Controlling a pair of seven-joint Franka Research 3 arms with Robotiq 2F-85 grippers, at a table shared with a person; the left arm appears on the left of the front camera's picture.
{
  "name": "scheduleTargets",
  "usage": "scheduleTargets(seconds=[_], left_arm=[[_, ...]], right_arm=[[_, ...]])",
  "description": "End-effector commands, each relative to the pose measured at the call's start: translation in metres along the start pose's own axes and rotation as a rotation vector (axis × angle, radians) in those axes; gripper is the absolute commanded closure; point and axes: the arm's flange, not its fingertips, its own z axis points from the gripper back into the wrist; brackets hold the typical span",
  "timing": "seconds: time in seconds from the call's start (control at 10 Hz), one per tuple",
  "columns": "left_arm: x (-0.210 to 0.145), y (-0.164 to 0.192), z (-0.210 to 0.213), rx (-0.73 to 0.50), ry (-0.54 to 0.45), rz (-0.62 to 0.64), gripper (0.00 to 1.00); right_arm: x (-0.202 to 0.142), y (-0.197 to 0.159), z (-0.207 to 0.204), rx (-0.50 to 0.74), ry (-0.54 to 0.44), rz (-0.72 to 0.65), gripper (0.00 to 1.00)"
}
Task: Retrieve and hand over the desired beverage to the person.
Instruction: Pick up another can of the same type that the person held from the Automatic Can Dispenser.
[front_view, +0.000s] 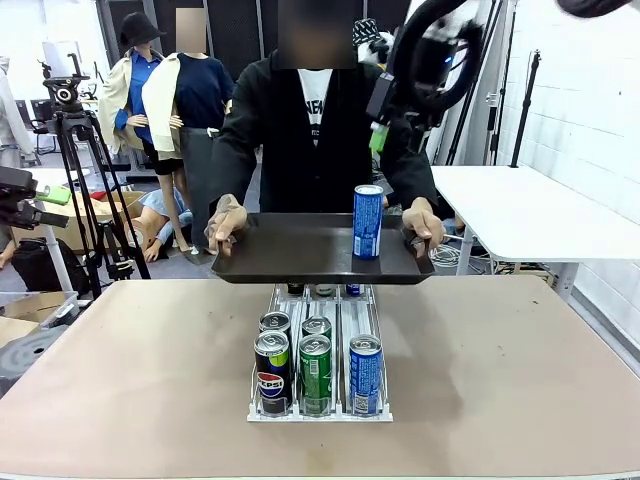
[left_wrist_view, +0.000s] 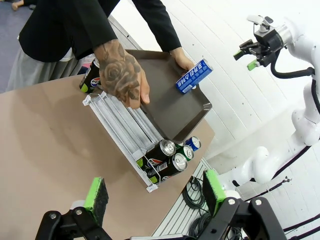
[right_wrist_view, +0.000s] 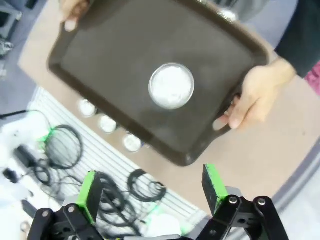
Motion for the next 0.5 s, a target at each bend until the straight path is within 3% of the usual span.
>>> scheduleTargets(seconds=[0.0,0.4], left_arm=[[0.000,-0.002,0.000,-0.014,-0.011,0.003,0.00],[0.000,-0.002,0.000,-0.014,-0.011,0.003,0.00]], right_arm=[[-0.048,-0.037,-0.013,0.144,-0.050,-0.041,0.00],[-0.127,-0.115,-0.033,0.383,-0.219,-0.146,0.00]])
